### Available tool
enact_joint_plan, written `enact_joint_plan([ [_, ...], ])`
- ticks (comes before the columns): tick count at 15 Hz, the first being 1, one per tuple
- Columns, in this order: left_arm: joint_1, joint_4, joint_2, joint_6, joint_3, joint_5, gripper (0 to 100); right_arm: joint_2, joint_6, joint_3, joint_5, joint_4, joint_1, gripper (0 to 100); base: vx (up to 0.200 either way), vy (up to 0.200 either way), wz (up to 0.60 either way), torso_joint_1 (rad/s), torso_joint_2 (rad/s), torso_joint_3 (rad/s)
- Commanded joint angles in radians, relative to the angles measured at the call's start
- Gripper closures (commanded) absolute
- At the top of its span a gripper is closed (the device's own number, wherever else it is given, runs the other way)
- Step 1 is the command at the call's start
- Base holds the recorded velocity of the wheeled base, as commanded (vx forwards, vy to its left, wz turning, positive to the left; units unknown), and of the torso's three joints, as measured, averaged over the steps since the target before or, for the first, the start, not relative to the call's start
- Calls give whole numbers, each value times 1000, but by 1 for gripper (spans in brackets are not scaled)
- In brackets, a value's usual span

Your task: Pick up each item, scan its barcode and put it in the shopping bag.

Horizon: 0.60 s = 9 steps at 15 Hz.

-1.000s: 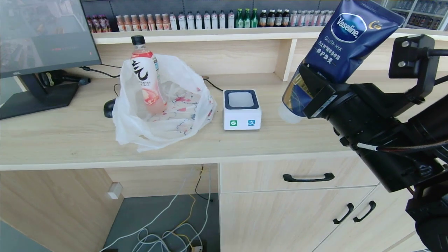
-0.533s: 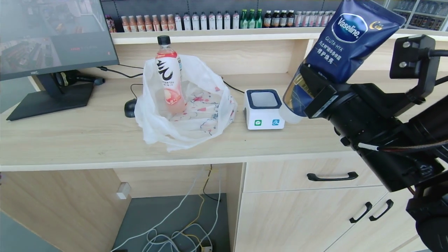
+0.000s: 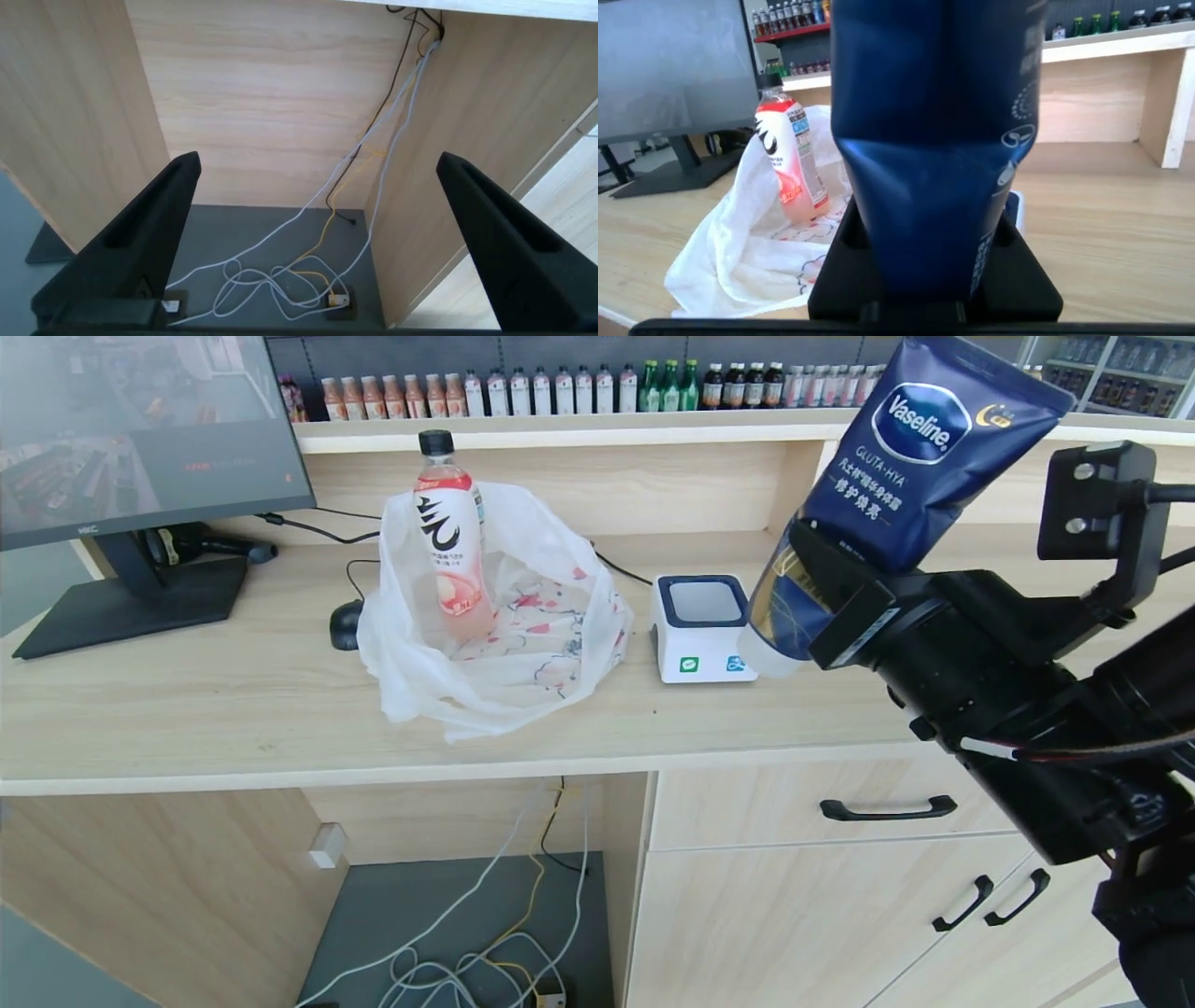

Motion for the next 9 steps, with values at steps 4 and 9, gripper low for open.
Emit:
enact_joint_plan([
  [4, 0, 0, 0, -1, 0, 1, 0, 81, 51, -140, -1, 23, -8, 100, 0, 0, 0, 0, 0, 0],
  [9, 0, 0, 0, -1, 0, 1, 0, 153, 118, -251, -7, 32, -8, 100, 0, 0, 0, 0, 0, 0],
])
